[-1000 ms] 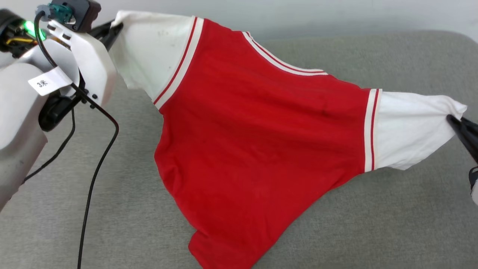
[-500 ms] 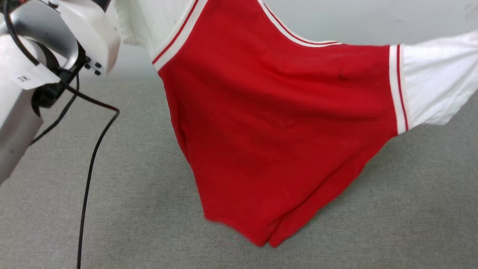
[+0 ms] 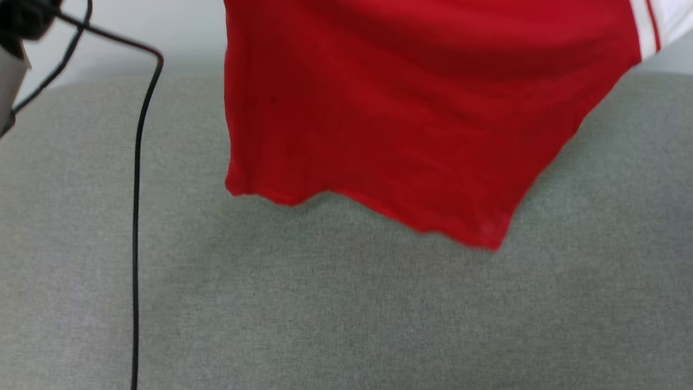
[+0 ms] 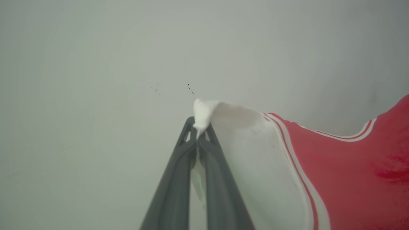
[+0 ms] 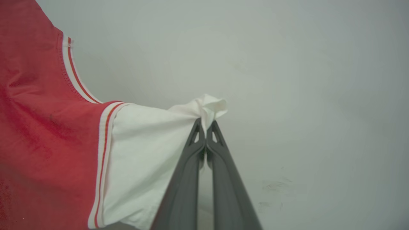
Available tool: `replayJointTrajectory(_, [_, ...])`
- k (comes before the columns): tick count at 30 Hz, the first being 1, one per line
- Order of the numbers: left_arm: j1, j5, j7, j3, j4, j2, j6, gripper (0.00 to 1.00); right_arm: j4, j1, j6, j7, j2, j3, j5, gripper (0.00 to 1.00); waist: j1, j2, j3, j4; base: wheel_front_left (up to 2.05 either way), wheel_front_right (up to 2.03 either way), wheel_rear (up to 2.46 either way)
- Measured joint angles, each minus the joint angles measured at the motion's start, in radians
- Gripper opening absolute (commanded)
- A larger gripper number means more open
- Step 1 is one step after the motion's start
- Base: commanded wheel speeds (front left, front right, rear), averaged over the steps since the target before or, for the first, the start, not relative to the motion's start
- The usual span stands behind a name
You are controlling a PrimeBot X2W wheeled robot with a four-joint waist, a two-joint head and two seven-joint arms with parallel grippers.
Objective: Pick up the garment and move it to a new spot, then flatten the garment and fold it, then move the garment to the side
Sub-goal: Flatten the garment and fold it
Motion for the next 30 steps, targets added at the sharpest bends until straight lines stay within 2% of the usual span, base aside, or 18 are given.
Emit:
replayJointTrajectory(8, [-0.223, 0.025, -0.046, 0.041, 0.161, -0.081, -0.009, 0.0, 0.175, -0.356, 0.0, -0.025, 0.023, 0.151, -0.063, 0.0, 0.0002, 0.0, 0.149, -0.015, 0.0, 0.0, 0.0])
replayJointTrajectory(18, [-0.441, 0.073, -0.174, 0.054, 0.412, -0.157, -0.037, 0.0, 0.435, -0.703, 0.0, -0.179, 0.087, 0.274, -0.158, 0.0, 0.0003, 0.0, 0.303, -0.044, 0.0, 0.0, 0.0])
replayJointTrajectory(23, [-0.46, 0.067, -0.225, 0.053, 0.506, -0.188, -0.055, 0.0, 0.559, -0.788, 0.0, -0.253, 0.126, 0.323, -0.165, 0.0, 0.0003, 0.0, 0.336, -0.046, 0.0, 0.0, 0.0])
replayJointTrajectory(30, [-0.382, 0.058, -0.278, 0.032, 0.576, -0.215, -0.072, 0.0, 0.665, -0.769, 0.0, -0.348, 0.159, 0.427, -0.111, 0.0, 0.0003, 0.0, 0.341, -0.044, 0.0, 0.0, 0.0])
